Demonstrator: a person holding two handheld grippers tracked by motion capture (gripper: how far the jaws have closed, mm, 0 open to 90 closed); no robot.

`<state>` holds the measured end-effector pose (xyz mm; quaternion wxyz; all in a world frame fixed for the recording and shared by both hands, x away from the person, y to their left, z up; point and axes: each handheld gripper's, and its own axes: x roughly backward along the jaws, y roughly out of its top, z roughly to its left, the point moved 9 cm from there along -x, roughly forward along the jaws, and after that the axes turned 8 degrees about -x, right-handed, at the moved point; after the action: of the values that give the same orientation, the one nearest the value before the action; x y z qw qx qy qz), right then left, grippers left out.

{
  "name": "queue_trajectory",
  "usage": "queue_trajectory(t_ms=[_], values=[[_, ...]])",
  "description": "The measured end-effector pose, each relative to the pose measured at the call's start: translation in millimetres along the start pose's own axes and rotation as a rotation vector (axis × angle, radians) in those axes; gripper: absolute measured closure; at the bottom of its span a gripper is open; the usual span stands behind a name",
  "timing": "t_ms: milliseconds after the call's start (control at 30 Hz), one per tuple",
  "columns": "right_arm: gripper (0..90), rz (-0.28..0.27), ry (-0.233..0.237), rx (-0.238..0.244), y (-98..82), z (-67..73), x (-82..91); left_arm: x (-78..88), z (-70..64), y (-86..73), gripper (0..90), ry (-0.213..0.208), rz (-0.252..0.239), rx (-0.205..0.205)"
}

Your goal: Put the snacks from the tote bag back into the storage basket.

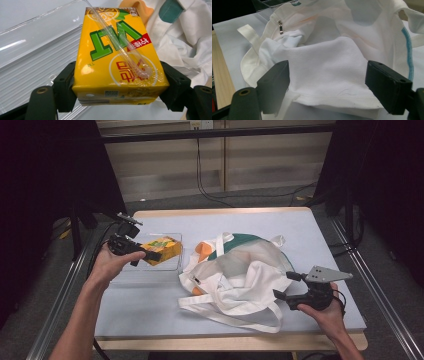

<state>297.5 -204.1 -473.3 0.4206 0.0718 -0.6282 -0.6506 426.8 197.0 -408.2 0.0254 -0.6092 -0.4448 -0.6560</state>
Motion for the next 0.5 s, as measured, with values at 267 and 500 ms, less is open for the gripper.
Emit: queue_trajectory(t_ms=[267, 500], values=[[20.8, 0.009, 0.009, 0.003, -0.9, 1.5, -0.4, -3.5, 15.4, 0.7, 27.5, 0.02, 0.057, 0.056], [20.8, 0.01, 0.009, 0.006, -1.0, 1.3, -0.5, -14.3, 28.1, 0.3, 27.4, 0.031, 0.173, 0.084]])
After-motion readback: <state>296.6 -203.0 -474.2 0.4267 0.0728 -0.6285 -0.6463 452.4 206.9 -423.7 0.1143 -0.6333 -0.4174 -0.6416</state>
